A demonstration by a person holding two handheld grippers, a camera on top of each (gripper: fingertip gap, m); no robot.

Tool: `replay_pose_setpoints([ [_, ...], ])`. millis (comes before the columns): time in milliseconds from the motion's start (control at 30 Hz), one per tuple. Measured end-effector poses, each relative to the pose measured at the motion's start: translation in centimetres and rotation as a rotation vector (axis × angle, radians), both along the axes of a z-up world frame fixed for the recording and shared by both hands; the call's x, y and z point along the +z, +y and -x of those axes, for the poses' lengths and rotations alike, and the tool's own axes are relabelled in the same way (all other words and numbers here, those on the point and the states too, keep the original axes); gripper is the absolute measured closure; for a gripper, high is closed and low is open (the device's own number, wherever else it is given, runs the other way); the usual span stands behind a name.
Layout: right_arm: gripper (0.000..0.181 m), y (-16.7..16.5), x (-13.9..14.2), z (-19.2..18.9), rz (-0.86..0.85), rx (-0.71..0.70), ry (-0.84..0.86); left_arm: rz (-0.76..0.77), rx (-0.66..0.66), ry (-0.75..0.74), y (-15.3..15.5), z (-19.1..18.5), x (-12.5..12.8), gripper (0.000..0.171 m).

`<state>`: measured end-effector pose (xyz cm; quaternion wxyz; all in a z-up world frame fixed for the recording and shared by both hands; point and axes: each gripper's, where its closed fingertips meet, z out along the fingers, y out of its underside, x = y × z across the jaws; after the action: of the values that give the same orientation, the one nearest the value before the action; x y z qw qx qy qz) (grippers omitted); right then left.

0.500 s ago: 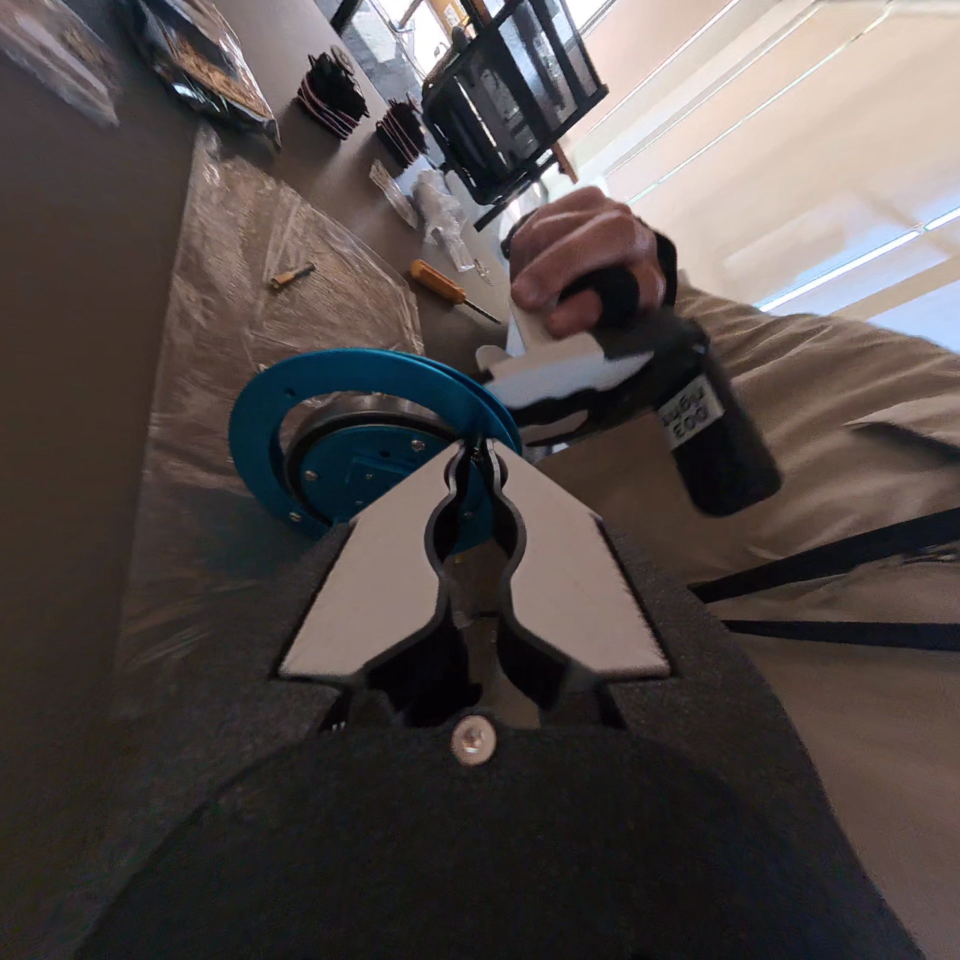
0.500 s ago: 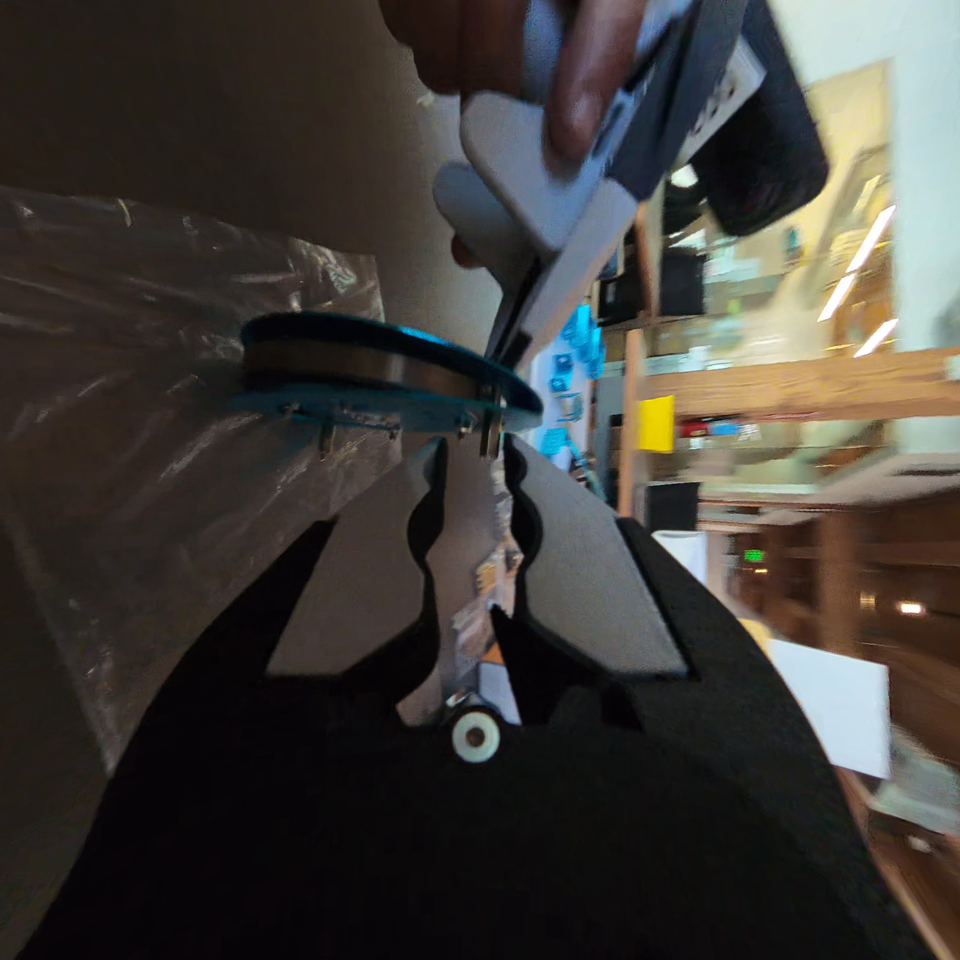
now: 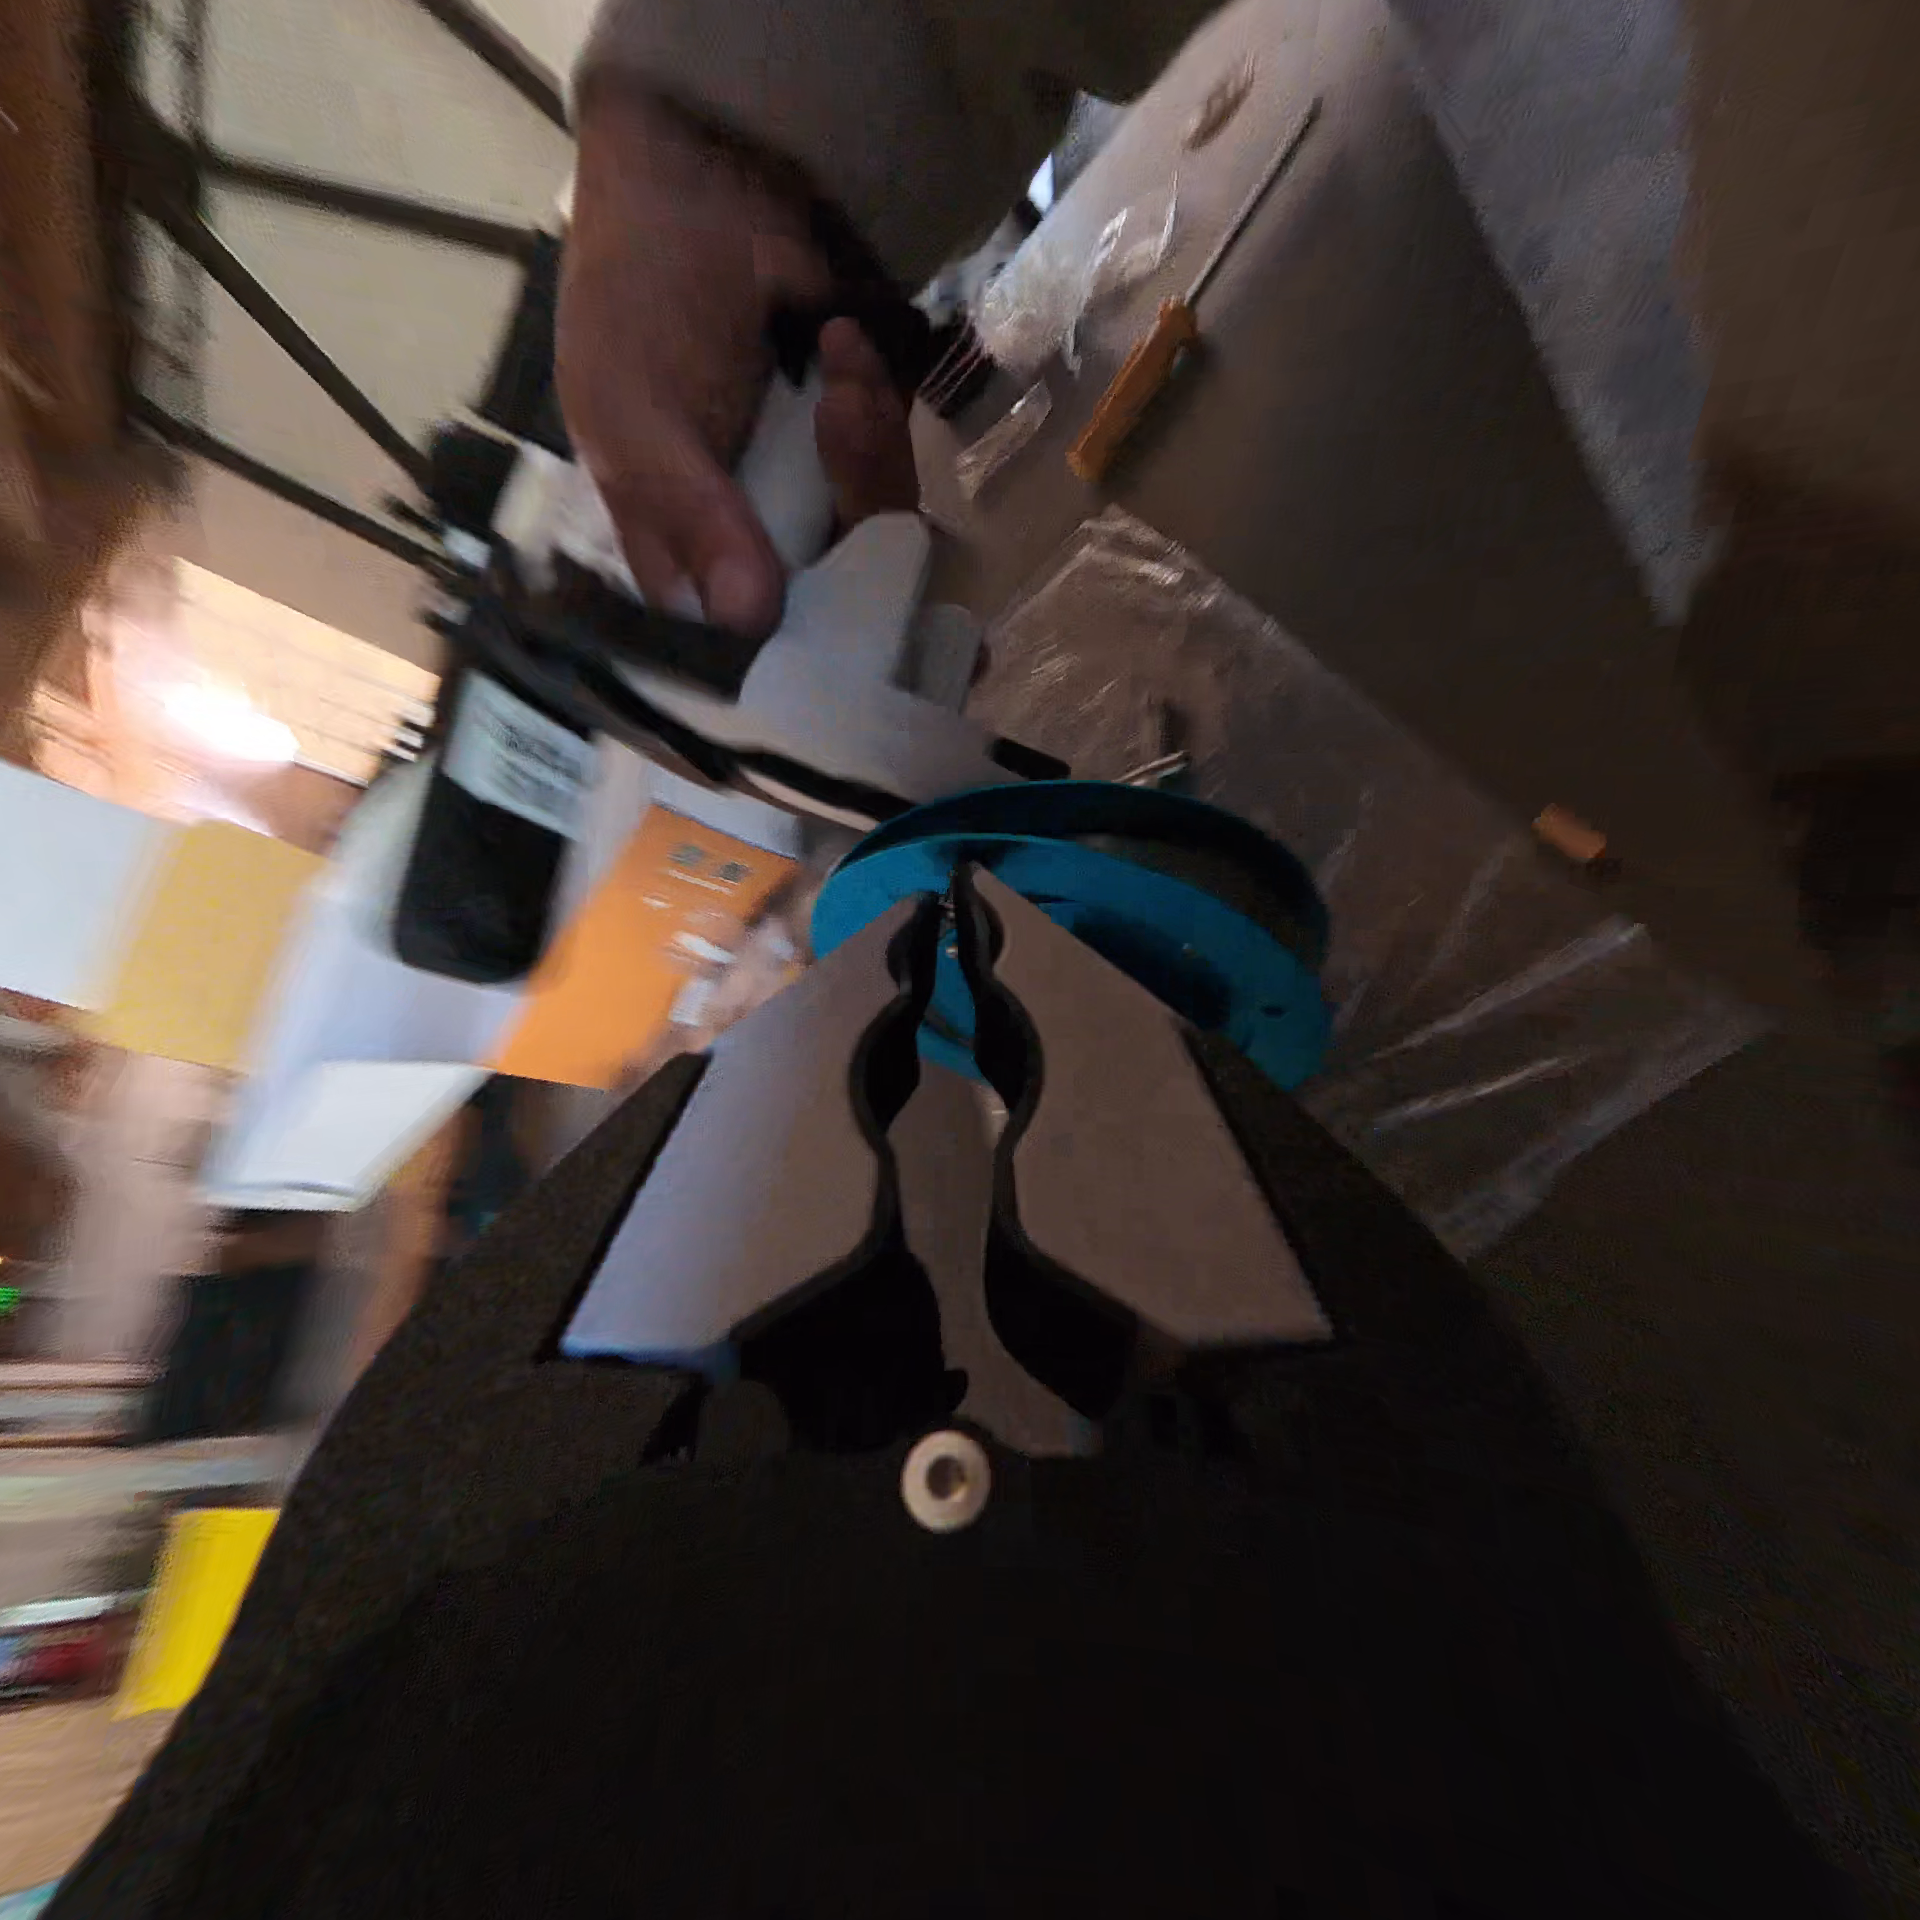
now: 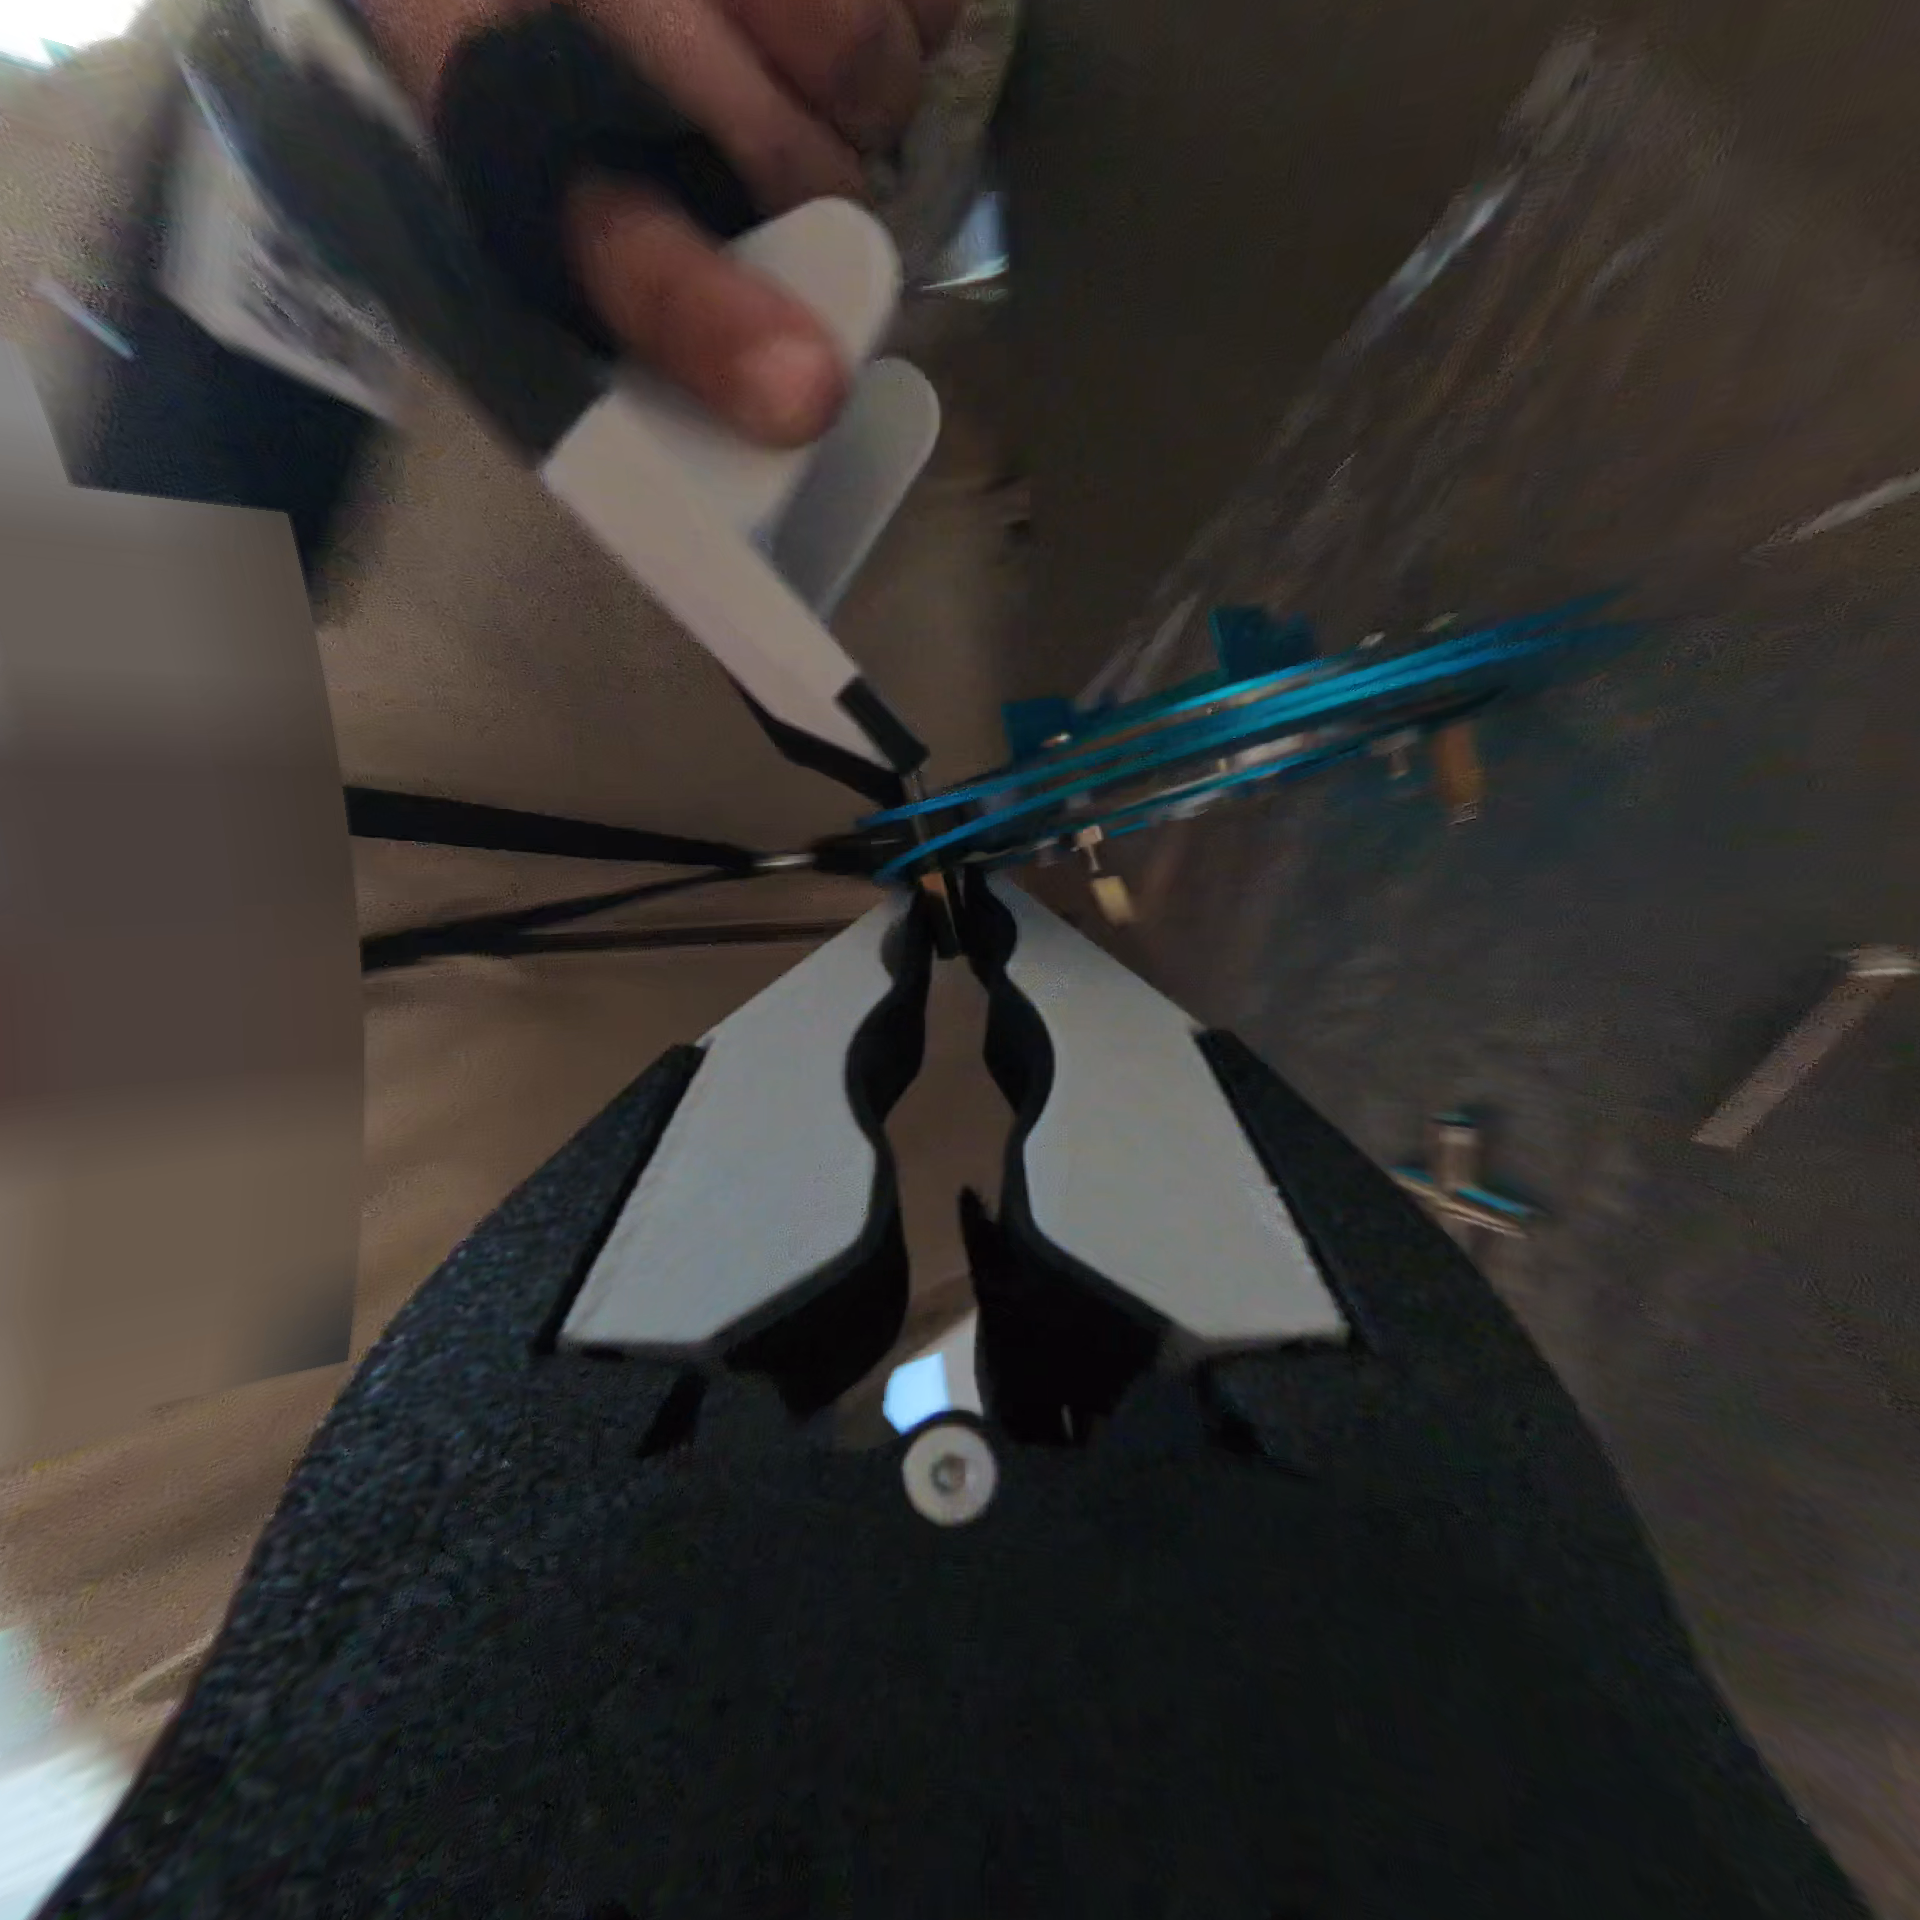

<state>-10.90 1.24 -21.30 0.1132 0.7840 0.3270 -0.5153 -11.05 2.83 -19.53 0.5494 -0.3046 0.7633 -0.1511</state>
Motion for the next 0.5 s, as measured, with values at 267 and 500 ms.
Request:
replay_pose_setpoints([
  [267, 0.177, 1.0, 0.3, 0.8, -0.187, 0.027, 0.067, 0.300, 0.063, 0.026, 1.3, 0.8, 0.2, 0.171],
  [500, 0.173, 2.9, 0.0, 0.3, -1.223, 0.117, -0.203, 1.071, 0.042, 0.169, 0.9, 1.2, -0.1, 0.171],
])
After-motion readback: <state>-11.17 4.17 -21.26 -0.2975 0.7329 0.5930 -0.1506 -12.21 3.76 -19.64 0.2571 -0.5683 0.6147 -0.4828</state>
